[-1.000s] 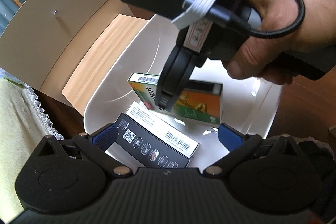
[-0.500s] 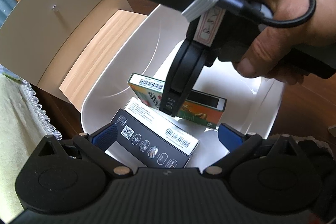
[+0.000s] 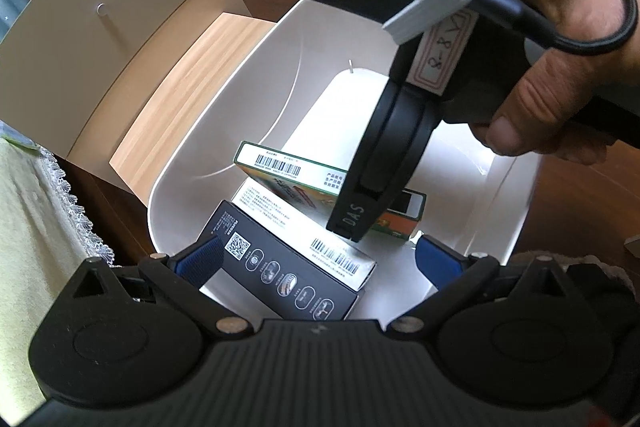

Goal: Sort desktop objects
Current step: 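Lower the green-orange box into the basin beside the white box, then open the right gripper and release the box upright in the basin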

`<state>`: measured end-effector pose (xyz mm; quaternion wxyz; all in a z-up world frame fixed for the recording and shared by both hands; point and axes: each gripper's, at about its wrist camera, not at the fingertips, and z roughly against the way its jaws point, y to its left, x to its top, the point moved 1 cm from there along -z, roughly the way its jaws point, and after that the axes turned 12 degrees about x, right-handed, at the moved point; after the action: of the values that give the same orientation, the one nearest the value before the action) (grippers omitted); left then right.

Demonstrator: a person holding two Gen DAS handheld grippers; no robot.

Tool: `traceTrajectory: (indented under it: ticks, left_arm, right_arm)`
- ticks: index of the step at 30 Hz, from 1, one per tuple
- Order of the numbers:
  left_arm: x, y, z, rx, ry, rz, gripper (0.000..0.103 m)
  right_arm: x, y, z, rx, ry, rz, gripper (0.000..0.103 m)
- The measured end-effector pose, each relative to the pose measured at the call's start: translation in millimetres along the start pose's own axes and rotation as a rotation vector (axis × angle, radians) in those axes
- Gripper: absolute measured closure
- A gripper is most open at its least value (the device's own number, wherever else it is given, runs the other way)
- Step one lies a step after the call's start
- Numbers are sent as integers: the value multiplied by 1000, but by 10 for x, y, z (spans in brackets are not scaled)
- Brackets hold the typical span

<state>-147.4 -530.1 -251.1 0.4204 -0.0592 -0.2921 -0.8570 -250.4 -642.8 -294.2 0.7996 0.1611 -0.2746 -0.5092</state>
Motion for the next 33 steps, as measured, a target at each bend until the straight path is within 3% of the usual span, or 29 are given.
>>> traceTrajectory:
  ticks: [23, 33]
  left_arm:
    - [-71, 56, 31, 13, 9, 1, 0]
    - [-139, 119, 29, 20, 19, -4, 0]
  right_arm:
    - [-68, -61, 86, 93, -18, -69, 78]
    - [-134, -10, 185, 196, -53, -49, 67]
